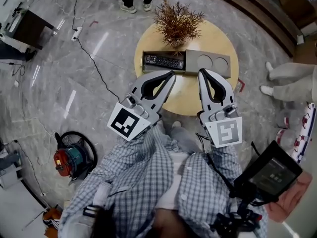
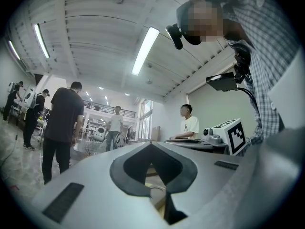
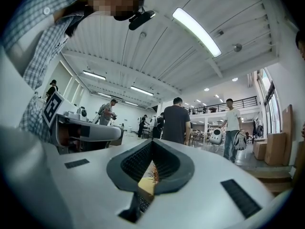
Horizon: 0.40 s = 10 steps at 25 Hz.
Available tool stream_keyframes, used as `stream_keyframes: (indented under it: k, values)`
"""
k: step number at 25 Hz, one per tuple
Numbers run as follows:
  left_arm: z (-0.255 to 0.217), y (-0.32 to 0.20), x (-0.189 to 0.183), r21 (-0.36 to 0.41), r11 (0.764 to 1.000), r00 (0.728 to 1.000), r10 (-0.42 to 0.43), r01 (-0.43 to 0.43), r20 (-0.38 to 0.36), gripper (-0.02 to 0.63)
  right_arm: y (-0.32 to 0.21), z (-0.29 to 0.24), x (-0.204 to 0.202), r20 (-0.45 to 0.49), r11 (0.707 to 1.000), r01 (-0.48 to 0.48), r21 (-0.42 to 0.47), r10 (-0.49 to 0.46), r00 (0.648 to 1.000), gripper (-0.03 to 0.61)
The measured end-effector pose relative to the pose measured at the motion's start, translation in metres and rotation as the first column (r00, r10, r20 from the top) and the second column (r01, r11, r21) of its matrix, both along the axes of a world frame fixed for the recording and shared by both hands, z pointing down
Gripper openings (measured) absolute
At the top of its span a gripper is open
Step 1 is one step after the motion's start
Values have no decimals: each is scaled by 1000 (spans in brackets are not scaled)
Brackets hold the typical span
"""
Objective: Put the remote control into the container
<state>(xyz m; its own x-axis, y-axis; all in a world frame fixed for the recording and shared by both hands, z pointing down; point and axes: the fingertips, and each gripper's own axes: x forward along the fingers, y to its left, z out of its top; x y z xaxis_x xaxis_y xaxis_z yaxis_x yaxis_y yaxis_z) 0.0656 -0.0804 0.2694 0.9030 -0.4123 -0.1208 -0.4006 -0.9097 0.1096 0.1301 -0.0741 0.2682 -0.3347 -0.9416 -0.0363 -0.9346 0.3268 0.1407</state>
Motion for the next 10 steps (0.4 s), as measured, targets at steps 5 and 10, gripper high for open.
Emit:
stream_keyframes:
  k: [5, 10]
  values:
    - [0, 1, -1, -8, 1000, 1000, 0, 0, 4, 8, -1, -7, -4, 22, 1000, -4, 12, 3, 1000, 6]
    - [3, -1, -5, -13, 1000, 1000, -6, 6, -2, 8, -1, 4, -5, 6, 1000, 10, -13, -10, 1000, 6]
